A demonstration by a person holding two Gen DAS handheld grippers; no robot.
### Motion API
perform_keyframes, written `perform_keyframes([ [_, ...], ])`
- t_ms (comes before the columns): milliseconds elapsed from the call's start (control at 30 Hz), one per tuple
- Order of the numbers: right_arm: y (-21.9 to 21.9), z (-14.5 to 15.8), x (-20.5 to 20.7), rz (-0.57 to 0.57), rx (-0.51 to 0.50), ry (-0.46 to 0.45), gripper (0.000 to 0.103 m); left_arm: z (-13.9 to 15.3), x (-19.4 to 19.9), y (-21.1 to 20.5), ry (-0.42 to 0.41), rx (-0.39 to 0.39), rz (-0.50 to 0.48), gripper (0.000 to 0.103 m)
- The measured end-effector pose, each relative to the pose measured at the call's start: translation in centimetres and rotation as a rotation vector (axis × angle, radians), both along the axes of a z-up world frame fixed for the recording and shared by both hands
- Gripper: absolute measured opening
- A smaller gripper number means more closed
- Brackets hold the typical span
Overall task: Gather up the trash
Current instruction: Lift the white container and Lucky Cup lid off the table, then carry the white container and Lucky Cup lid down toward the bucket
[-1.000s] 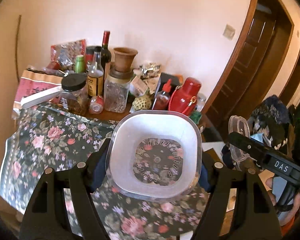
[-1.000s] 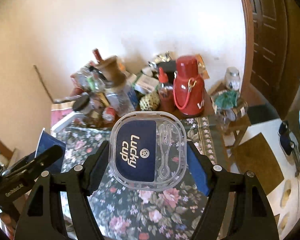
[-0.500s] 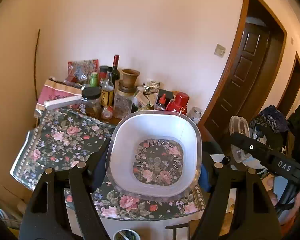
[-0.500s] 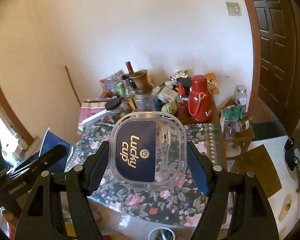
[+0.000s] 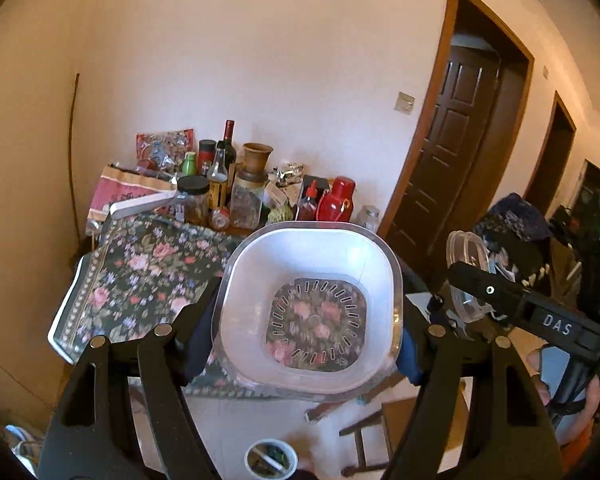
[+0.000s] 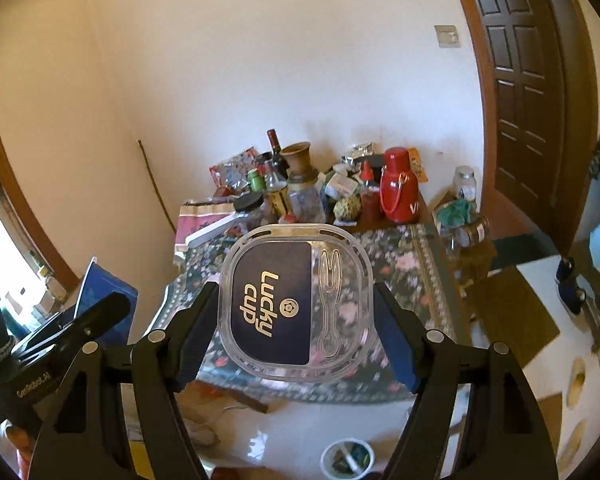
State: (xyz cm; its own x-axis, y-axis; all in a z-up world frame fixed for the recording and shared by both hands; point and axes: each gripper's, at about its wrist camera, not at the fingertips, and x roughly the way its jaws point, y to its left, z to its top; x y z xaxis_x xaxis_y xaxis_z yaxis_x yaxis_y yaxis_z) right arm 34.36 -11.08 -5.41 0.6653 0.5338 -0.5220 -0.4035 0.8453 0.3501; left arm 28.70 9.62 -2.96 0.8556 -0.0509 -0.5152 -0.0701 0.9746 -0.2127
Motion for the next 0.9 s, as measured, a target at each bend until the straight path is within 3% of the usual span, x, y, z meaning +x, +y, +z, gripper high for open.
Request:
perform_keyframes([
  [233, 1.2, -1.7, -6.4, -0.029, -0.011, 0.053, 0.072, -2.4, -6.1, 1.1, 0.063, -0.018, -0.029, 0.073],
  [400, 1.7, -3.2, -9.1, -0.027, -0.042, 0.12, 0.072, -4.2, -8.0, 1.2, 0.125, -0.039, -0.041, 0.073],
  [667, 2.0, -6.6, -10.6, -0.009, -0.091, 0.22, 0.072, -8.6, -8.5, 0.9, 0.246, -0.06, -0.036, 0.073],
  [900, 2.6, -13.3, -9.0, 0.038, -0.153, 0.345, 0.072, -15.1, -6.4, 0.6, 0.362, -0.093, -0.001, 0.073],
])
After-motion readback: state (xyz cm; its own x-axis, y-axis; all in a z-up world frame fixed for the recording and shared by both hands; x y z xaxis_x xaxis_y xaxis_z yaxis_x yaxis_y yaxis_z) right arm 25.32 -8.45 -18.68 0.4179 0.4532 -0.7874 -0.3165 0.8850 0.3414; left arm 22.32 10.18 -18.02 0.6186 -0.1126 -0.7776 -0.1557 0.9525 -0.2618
